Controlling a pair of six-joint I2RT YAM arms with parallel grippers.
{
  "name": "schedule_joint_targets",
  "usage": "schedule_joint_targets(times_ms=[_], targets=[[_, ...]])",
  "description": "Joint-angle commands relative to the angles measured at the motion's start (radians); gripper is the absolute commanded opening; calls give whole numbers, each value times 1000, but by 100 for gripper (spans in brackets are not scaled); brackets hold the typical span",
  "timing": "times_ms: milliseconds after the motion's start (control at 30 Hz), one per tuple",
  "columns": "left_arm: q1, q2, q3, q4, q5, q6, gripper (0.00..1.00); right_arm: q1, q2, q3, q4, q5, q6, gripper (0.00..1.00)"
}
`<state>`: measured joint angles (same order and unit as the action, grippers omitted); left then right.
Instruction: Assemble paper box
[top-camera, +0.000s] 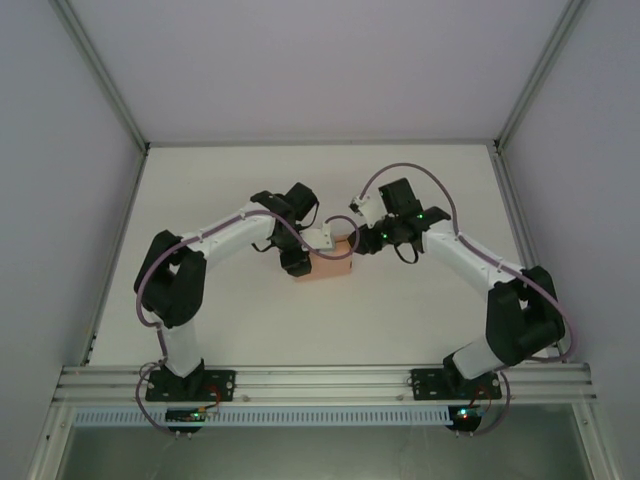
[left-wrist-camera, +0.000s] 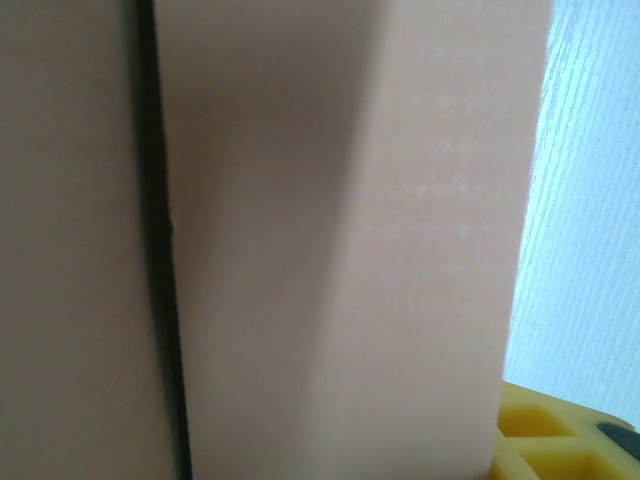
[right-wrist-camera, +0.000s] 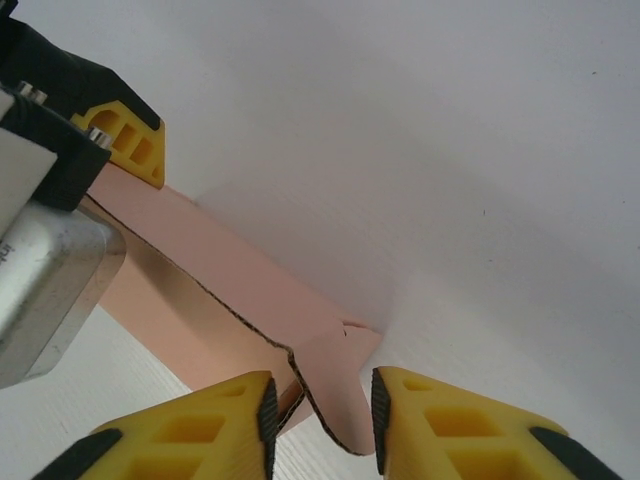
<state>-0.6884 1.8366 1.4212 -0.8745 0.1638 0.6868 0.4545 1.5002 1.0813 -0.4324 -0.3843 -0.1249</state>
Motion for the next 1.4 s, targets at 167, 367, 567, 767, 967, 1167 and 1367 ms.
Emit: schedule_joint_targets(times_ms=[167, 367, 567, 767, 967, 1167, 1367], targets=[[-11, 1, -22, 1, -3, -22, 51, 25, 61, 92, -43, -16, 29, 9], [-12, -11, -39, 28, -2, -46, 51, 86, 34, 102, -68, 123, 221, 2], [-11, -6, -42, 36, -4, -59, 51, 102, 21, 102, -98, 185, 404, 0], [-13, 4, -36, 40, -11, -72, 52, 103, 30, 63, -69, 213, 497, 0], [-13, 3, -44, 63, -5, -82, 54, 134, -17, -99, 149, 276, 400, 0], [-11, 0, -33, 88, -5, -114, 57, 184, -68, -257, 347, 409, 335, 0], [-10, -54, -48, 118, -6, -152, 69, 217, -88, -251, 339, 485, 344, 0]])
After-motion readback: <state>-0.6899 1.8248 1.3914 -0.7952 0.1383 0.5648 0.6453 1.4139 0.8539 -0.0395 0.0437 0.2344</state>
